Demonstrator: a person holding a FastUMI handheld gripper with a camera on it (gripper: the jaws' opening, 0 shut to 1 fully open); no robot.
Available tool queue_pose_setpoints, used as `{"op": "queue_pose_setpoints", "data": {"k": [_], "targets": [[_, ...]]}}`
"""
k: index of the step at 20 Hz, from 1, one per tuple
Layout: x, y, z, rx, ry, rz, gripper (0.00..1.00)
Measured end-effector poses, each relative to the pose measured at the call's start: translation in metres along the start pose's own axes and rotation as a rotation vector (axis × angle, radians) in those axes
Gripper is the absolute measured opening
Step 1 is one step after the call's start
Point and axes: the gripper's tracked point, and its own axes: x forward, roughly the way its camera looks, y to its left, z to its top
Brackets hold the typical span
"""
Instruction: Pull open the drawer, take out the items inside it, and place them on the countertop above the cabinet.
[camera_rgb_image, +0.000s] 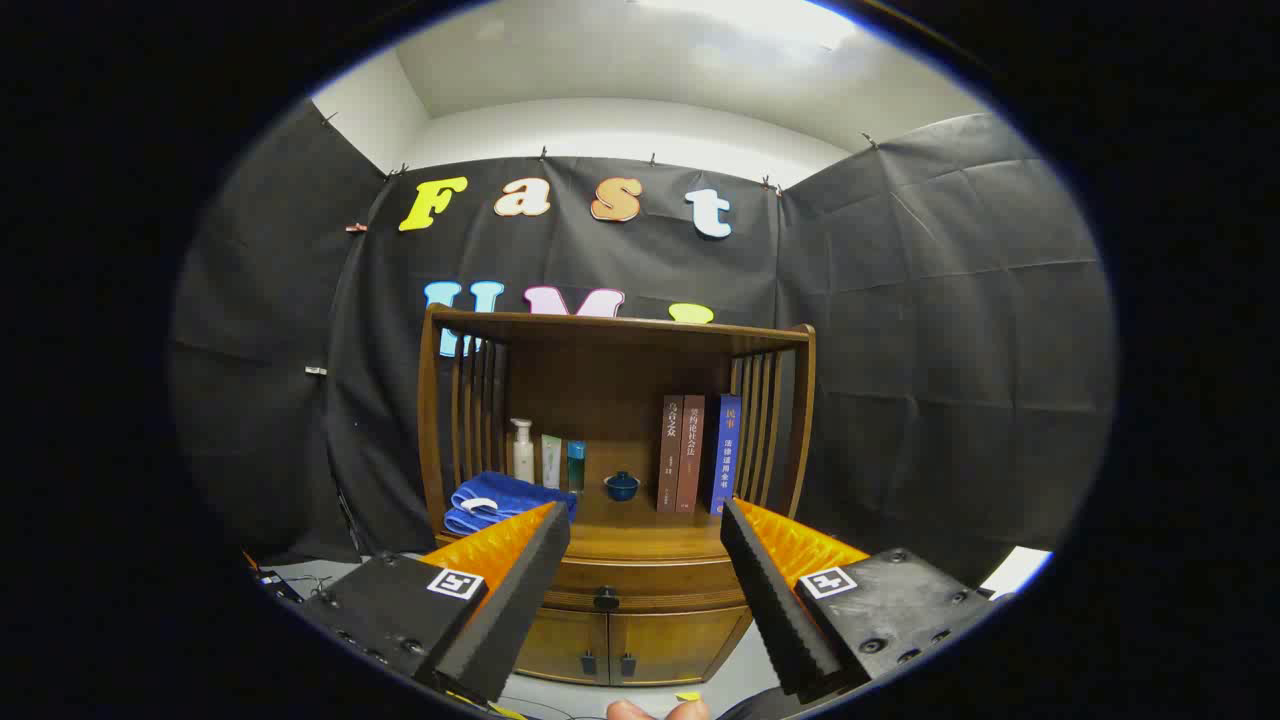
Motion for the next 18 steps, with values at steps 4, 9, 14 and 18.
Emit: {"op": "queue_pose_setpoints", "data": {"k": [4,9,14,18], "targets": [[-0.0013,0.0006,0.0012,-0.008,-0.005,0.004,0.99],[-0.0035,0.0017,0.0031,-0.016,-0.016,0.008,0.99],[-0.0016,0.0016,0.0022,-0.011,-0.017,0.008,0.99],[0.0001,0.0016,0.0013,-0.007,-0.017,0.008,0.99]]}}
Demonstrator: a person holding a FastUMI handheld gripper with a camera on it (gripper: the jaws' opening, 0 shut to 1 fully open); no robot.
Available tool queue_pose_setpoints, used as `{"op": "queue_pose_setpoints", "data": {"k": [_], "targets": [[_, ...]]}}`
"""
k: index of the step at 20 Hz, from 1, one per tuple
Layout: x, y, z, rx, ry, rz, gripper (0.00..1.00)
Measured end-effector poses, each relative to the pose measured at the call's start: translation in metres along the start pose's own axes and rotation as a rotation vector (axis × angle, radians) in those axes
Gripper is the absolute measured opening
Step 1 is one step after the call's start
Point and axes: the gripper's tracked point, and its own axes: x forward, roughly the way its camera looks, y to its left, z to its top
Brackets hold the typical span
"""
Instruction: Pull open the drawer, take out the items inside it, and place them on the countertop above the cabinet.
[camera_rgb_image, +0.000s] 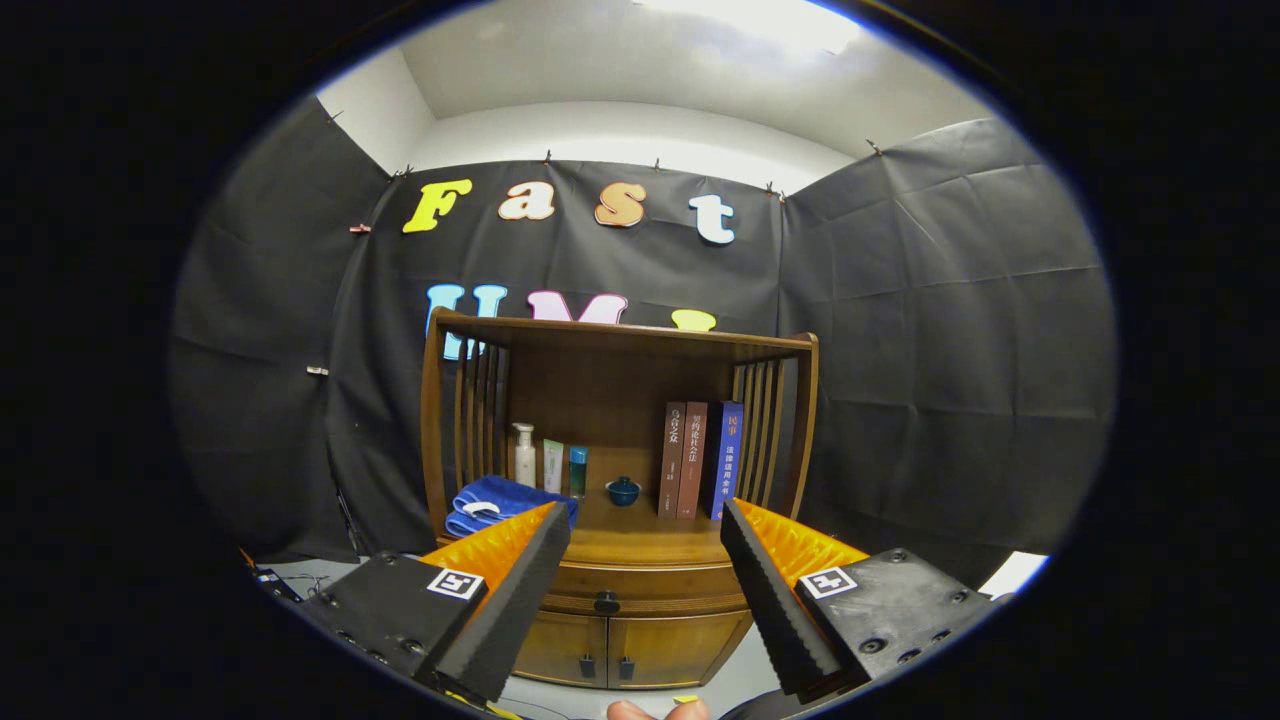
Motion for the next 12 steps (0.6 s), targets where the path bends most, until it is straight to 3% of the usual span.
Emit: {"op": "queue_pose_setpoints", "data": {"k": [6,12], "targets": [[0.014,0.001,-0.018,0.015,0.008,0.013,0.99],[0.063,0.001,-0.075,0.017,0.046,-0.006,0.99]]}}
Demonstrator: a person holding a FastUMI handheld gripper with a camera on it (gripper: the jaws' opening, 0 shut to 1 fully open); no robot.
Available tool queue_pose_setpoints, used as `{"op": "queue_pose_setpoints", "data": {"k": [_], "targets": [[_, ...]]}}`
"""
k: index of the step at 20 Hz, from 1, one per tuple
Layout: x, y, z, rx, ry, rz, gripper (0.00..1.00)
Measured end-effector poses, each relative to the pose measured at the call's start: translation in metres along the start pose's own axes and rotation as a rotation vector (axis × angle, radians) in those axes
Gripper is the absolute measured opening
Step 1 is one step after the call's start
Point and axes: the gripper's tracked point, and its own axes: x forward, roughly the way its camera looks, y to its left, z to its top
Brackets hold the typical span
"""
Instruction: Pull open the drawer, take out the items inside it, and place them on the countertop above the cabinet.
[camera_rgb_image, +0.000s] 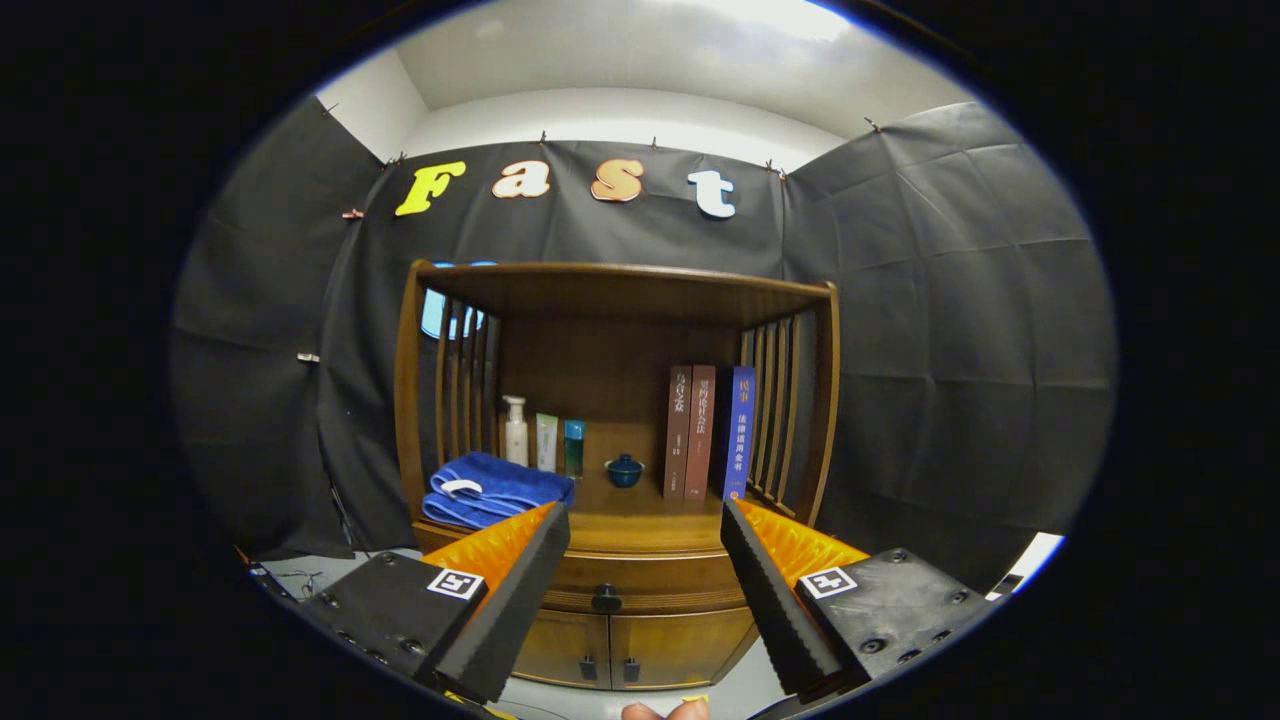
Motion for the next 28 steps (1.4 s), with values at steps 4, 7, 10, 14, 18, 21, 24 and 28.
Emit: {"op": "queue_pose_setpoints", "data": {"k": [4,7,10,14,18,21,24,28], "targets": [[0.038,0.01,-0.047,0.038,0.032,0.015,0.99],[0.068,0.018,-0.095,0.016,0.078,0.028,0.99],[0.1,0.027,-0.147,0.023,0.161,0.041,0.99],[0.129,0.037,-0.208,0.03,0.277,0.058,0.99],[0.142,0.047,-0.248,0.01,0.361,0.073,0.99],[0.147,0.052,-0.253,0.002,0.366,0.082,0.67],[0.148,0.049,-0.253,0.027,0.363,0.075,0.45],[0.144,0.048,-0.253,0.049,0.39,0.079,0.3]]}}
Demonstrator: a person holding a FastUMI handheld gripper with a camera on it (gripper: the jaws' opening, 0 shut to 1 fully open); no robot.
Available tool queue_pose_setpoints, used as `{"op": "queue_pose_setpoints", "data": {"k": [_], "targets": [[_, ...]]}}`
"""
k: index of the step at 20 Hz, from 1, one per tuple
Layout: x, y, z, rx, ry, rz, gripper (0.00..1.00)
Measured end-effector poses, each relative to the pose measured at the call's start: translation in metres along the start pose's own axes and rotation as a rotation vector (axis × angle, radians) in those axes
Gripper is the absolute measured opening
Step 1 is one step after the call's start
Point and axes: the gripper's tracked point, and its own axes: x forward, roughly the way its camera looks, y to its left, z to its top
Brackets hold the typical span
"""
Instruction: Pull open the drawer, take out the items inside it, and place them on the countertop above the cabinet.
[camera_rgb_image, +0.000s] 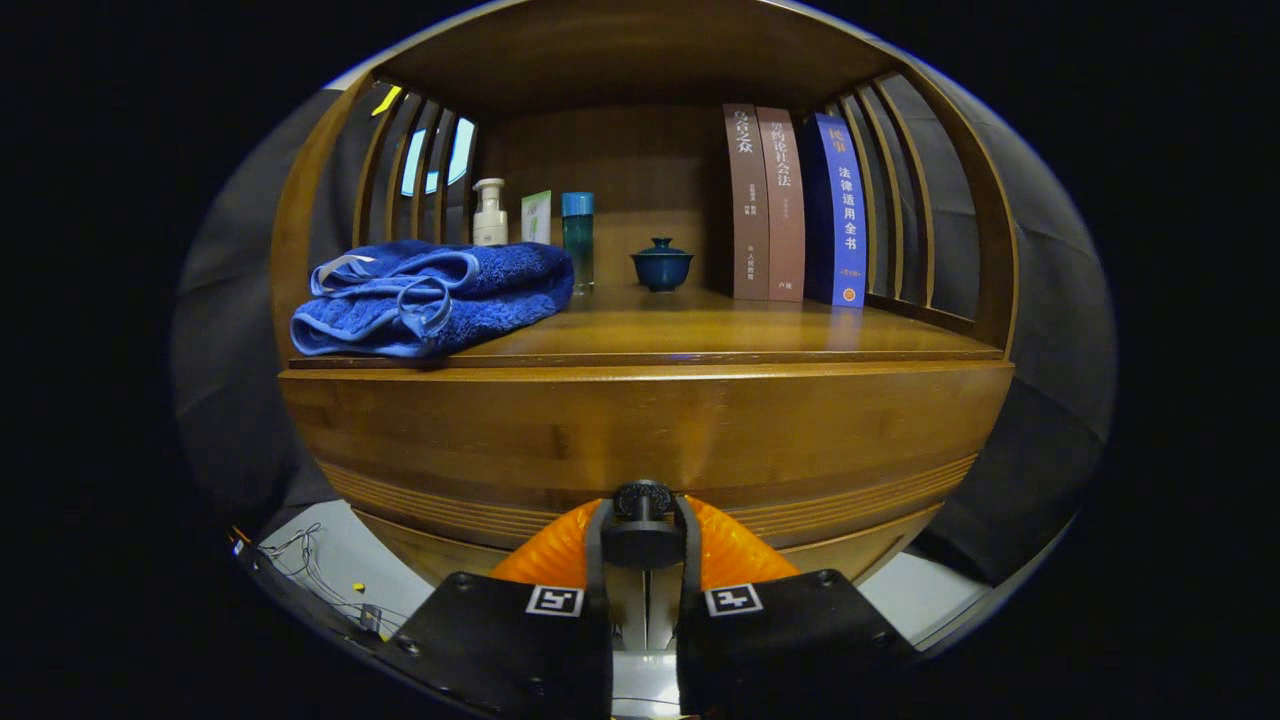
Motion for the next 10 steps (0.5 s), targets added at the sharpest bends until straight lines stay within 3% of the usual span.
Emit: {"op": "queue_pose_setpoints", "data": {"k": [10], "targets": [[-0.081,-0.002,-0.026,0.008,0.022,0.003,0.29]]}}
